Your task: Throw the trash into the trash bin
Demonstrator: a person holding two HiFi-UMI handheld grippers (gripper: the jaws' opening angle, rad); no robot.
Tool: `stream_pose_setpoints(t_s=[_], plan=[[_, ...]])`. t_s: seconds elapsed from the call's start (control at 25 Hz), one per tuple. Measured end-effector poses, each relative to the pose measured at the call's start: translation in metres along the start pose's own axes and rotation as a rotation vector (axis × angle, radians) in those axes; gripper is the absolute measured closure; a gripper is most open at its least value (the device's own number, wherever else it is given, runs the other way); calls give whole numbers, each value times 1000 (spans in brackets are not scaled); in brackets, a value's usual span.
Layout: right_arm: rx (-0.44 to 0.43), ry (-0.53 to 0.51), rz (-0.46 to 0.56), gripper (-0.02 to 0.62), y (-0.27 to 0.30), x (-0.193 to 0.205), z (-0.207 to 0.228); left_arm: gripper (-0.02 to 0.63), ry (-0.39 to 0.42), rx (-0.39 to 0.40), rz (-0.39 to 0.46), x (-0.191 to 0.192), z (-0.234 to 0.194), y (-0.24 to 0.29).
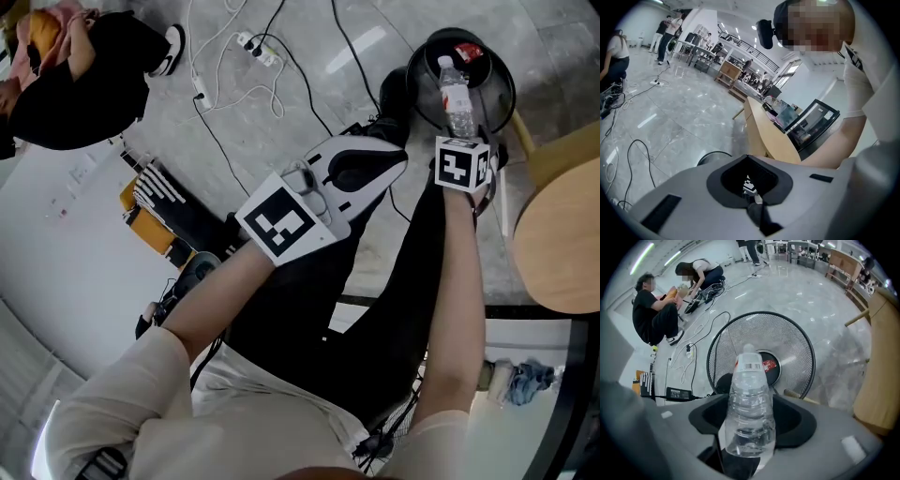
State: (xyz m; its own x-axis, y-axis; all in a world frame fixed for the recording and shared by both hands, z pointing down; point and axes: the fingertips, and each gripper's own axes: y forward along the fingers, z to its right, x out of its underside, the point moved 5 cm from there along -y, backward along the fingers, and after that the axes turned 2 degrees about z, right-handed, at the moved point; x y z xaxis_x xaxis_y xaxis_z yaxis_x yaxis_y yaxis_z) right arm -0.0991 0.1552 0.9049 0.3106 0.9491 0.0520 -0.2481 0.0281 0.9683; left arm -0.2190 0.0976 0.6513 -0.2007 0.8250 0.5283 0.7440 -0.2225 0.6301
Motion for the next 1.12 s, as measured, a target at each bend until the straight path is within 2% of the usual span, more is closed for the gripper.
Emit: stream_pose_setpoints(t_s=[0.16,0.24,0.32,0.48,0.68,1.12], plan=[[6,-24,23,277,5,-18,-3,600,-10,6,1,3,-6,1],[0,-20,13,217,8,-20,-4,600,-16,5,-1,4,-8,-1],[-3,-18,14,192,5,-18,-3,600,-21,4,-1,5,-7,-3],[-8,-26,69,184,-14,-15,-4,600,-20,5,-1,7,-2,-7],[-33,-5,208,186,-59,-25,-9,600,-5,8,8,0,8,-8],[-77,40,385,186,-162,-27,8,600,86,40,34,-32,58,4]])
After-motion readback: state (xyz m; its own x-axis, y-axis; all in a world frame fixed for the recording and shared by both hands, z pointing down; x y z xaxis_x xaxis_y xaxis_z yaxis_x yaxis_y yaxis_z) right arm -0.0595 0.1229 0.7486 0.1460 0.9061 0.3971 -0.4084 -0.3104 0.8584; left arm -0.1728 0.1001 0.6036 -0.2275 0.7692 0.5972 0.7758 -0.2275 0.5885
